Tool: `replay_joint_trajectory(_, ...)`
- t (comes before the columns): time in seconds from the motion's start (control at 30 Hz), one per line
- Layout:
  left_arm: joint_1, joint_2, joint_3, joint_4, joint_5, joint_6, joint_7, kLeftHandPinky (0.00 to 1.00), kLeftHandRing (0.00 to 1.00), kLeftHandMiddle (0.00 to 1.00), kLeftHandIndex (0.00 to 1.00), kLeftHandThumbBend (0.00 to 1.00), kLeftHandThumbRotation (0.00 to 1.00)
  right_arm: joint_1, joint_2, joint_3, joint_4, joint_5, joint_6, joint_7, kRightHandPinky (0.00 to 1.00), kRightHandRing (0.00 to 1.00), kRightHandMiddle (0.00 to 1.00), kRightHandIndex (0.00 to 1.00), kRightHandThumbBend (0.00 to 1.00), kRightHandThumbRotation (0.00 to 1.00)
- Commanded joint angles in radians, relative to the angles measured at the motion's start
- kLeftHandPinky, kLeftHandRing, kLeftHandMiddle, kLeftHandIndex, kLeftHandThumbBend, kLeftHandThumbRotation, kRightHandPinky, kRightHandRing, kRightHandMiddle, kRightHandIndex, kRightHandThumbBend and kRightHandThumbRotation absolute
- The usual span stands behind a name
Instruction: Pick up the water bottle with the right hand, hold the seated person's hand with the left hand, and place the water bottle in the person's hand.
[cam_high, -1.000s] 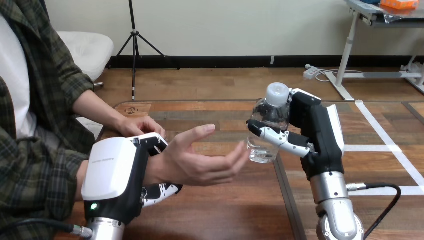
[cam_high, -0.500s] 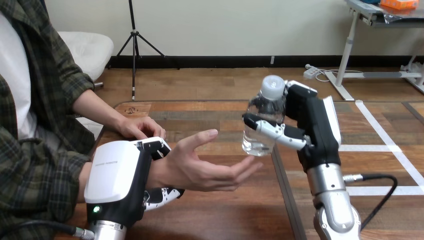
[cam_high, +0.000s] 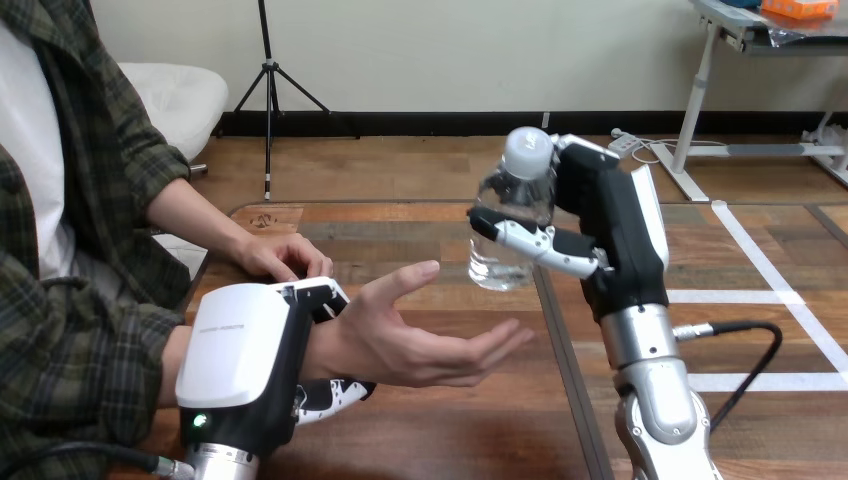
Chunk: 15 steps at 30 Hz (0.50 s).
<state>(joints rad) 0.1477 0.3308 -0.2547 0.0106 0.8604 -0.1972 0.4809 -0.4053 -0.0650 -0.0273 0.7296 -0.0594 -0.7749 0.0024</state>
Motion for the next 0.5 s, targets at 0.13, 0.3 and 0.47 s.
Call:
replay_joint_trajectory(0.13,-0.065,-0.034,-0.044,-0.061,0.002,-0.058,0.01,0.31,0.37,0.4,0.4,0.74,0.0,-0.116,0.02,0.015,-0.076,0.011,-0.062,0.012,0.39,0.42,0.45,0.46,0.71,0.0)
replay_joint_trajectory(0.3,-0.068,-0.035,-0.043,-0.054,0.002,-0.066,0.014,0.31,0.37,0.4,0.4,0.74,0.0,-0.107,0.02,0.019,-0.098,0.006,-0.066,0.011,0.38,0.42,0.45,0.46,0.71,0.0)
replay_joint_trajectory(0.47,-0.067,-0.042,-0.04,-0.054,-0.007,-0.067,0.006,0.31,0.37,0.4,0.4,0.74,0.0,-0.099,0.021,0.021,-0.114,0.004,-0.074,0.015,0.38,0.42,0.45,0.45,0.71,0.0)
